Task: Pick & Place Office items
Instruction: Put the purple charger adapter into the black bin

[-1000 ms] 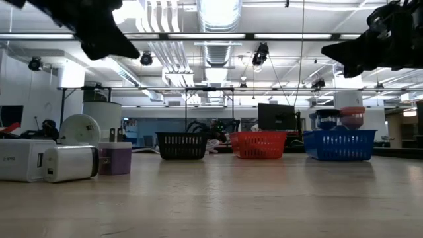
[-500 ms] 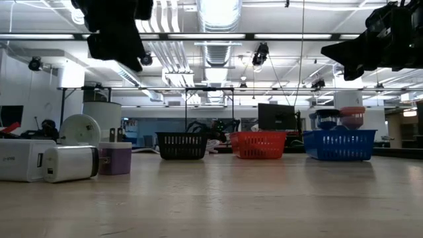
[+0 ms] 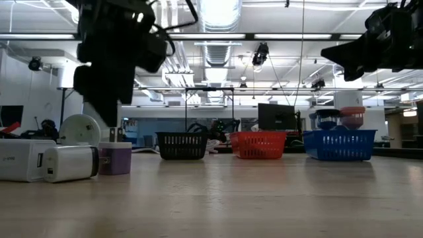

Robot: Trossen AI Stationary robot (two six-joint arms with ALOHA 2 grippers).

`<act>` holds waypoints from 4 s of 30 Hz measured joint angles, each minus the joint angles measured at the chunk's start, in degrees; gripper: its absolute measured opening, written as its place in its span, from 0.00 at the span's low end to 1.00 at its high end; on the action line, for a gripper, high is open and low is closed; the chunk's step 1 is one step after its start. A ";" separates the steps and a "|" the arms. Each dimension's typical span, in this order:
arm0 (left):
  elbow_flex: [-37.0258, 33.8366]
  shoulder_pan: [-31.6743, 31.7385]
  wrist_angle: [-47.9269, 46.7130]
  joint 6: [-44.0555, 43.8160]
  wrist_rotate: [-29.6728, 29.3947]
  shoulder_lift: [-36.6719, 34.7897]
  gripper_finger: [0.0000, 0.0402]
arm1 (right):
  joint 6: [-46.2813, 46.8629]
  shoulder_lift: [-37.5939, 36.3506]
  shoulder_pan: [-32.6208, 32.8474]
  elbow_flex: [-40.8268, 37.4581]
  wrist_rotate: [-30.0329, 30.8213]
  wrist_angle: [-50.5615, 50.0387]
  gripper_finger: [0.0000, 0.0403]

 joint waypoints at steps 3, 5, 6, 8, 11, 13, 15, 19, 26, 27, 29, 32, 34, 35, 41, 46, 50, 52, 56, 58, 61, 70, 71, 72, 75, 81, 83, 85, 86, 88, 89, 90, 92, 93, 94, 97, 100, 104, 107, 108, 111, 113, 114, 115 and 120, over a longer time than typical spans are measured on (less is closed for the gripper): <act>0.64 -0.48 -0.03 -1.45 2.66 3.07 0.76 | -0.34 0.00 0.00 0.00 0.05 -0.33 0.02; 1.55 -0.70 -0.09 -1.04 3.18 4.81 0.76 | -0.43 -0.03 0.00 0.00 0.12 -0.33 0.02; 2.12 -0.74 -0.09 -0.65 3.25 5.56 0.76 | -0.43 -0.03 0.00 0.00 0.16 -0.33 0.02; 3.29 -0.82 0.06 0.40 3.29 6.77 0.76 | -0.43 -0.03 -0.02 0.00 0.20 -0.33 0.02; 4.80 -1.04 0.13 0.53 3.06 8.23 0.76 | -0.24 -0.03 -0.02 0.00 0.22 -0.40 0.02; 5.43 -1.21 0.07 0.49 2.82 9.33 0.76 | -0.23 -0.01 0.00 0.00 0.22 -0.42 0.02; 5.85 -1.36 0.03 0.19 2.41 10.41 0.76 | -0.21 0.01 0.00 0.00 0.22 -0.53 0.02; 6.21 -1.46 -0.68 -0.48 2.30 12.26 0.76 | -0.09 0.06 0.00 0.00 0.22 -0.94 0.02; 6.10 -1.71 -4.78 -0.50 1.49 14.65 0.76 | -0.05 -0.03 0.00 0.00 1.10 -1.86 0.02; 6.08 -1.79 -5.11 -0.40 0.91 14.82 0.76 | -0.04 -0.03 0.00 0.00 1.27 -1.86 0.02; 6.08 -1.86 -5.15 -0.11 0.06 14.87 0.76 | -0.23 -0.05 -0.02 0.00 1.30 -1.84 0.02; 6.10 -1.88 -4.98 0.84 -1.63 14.87 0.76 | -0.21 -0.01 -0.02 0.00 1.30 -1.84 0.02; 6.25 -1.90 -4.95 1.61 -2.61 14.85 0.76 | -0.19 -0.01 -0.02 0.00 1.30 -1.84 0.02; 6.32 -1.90 -4.92 2.25 -2.82 14.83 0.76 | -0.15 -0.01 -0.02 0.00 1.30 -1.84 0.02; 6.34 -2.06 -4.94 3.91 -4.56 14.80 0.76 | -0.19 -0.01 -0.02 0.00 1.27 -1.90 0.02; 6.36 -2.08 -4.94 4.71 -4.71 14.80 0.69 | -0.24 -0.01 -0.02 0.00 1.25 -1.97 0.02; 6.36 -2.08 -4.95 5.98 -4.63 14.78 0.55 | -0.24 -0.01 -0.02 0.00 1.25 -1.99 0.02; 6.36 -2.08 -4.95 6.84 -4.12 14.77 0.45 | -0.24 -0.01 -0.02 0.00 1.25 -2.01 0.02; 6.40 -2.08 -4.98 8.84 -3.62 14.61 0.34 | -0.20 0.02 -0.02 0.00 1.23 -2.04 0.02; 6.40 -2.08 -5.01 10.34 -3.20 14.49 0.35 | -0.22 0.02 0.00 0.00 1.23 -2.21 0.02; 6.40 -2.08 -5.00 12.32 -3.06 13.78 0.35 | -0.21 0.06 0.02 0.00 1.21 -2.24 0.02; 7.17 -1.31 -4.74 22.67 -7.08 4.16 0.35 | -0.05 0.42 0.02 0.00 1.07 -2.24 0.02; 7.17 -1.25 -4.73 24.18 -8.75 2.50 0.35 | -0.04 0.57 0.02 0.00 1.07 -2.25 0.02; 7.17 -1.17 -4.62 26.37 -10.22 0.64 0.35 | -0.04 0.74 0.02 0.00 1.06 -2.25 0.02; 6.76 -1.13 -3.62 32.44 -13.39 -5.28 0.35 | -0.04 1.01 0.02 0.00 1.08 -2.19 0.02; 6.47 -0.79 -2.40 42.35 -20.19 -15.41 0.35 | -0.04 1.06 0.02 0.00 1.08 -2.19 0.02; 6.44 -0.81 -1.58 46.69 -20.83 -18.44 0.35 | -0.04 1.08 0.02 0.00 1.08 -2.21 0.02; 6.30 -0.83 -0.71 51.44 -20.81 -21.17 0.35 | -0.04 1.06 0.00 0.00 1.10 -2.14 0.02; 6.12 -0.83 -0.03 53.69 -20.73 -22.44 0.35 | -0.04 1.06 0.02 0.00 1.10 -2.13 0.02; 5.60 -0.49 1.78 58.15 -18.59 -25.22 0.35 | -0.04 1.06 0.02 0.00 1.10 -2.01 0.02; 5.46 -0.03 1.92 59.98 -16.92 -26.53 0.35 | -0.02 1.06 0.02 0.00 1.10 -2.00 0.02; 5.38 0.46 1.99 61.42 -16.33 -27.63 0.35 | 0.15 1.09 0.02 0.00 1.11 -1.95 0.02; 5.11 1.83 2.22 63.13 -16.12 -29.93 0.35 | 0.24 1.09 0.02 0.00 1.10 -1.95 0.02; 4.73 2.73 2.33 64.03 -16.10 -31.04 0.35 | 0.24 1.11 0.02 0.00 1.10 -1.96 0.02; 4.33 3.74 2.42 65.06 -15.57 -32.33 0.35 | 0.21 1.10 0.02 0.00 1.12 -1.95 0.02; 2.20 7.41 3.27 66.79 -11.70 -36.26 0.35 | 0.13 1.13 0.00 0.00 1.14 -1.77 0.02; -1.63 11.00 5.88 66.12 -8.67 -40.34 0.35 | 0.00 1.11 0.00 0.00 1.23 -1.36 0.02; -9.66 12.75 14.03 65.25 -8.03 -45.67 0.35 | 0.68 1.11 0.00 0.00 1.22 -1.39 0.02; -15.54 12.83 22.12 65.19 -7.63 -48.98 0.35 | 1.31 1.10 0.00 0.00 1.21 -1.64 0.02; -17.20 12.83 24.57 65.19 -7.32 -50.01 0.35 | 1.31 1.11 0.01 0.00 1.21 -1.64 0.02; -21.33 12.83 28.96 65.04 -7.21 -52.73 0.35 | 1.45 1.09 0.00 0.00 1.16 -1.79 0.02; -23.82 12.83 31.38 64.29 -7.21 -54.46 0.35 | 1.40 1.11 0.00 0.00 1.19 -1.79 0.02; -25.09 12.83 32.52 63.73 -7.21 -55.27 0.35 | 1.06 1.11 0.00 0.00 1.16 -1.77 0.02; -26.28 12.83 33.73 63.27 -7.23 -55.98 0.35 | 0.28 1.09 0.00 0.00 1.19 -1.73 0.02; -31.86 12.83 37.76 59.71 -8.71 -59.73 0.35 | -3.58 1.06 0.00 -0.04 1.12 0.98 0.02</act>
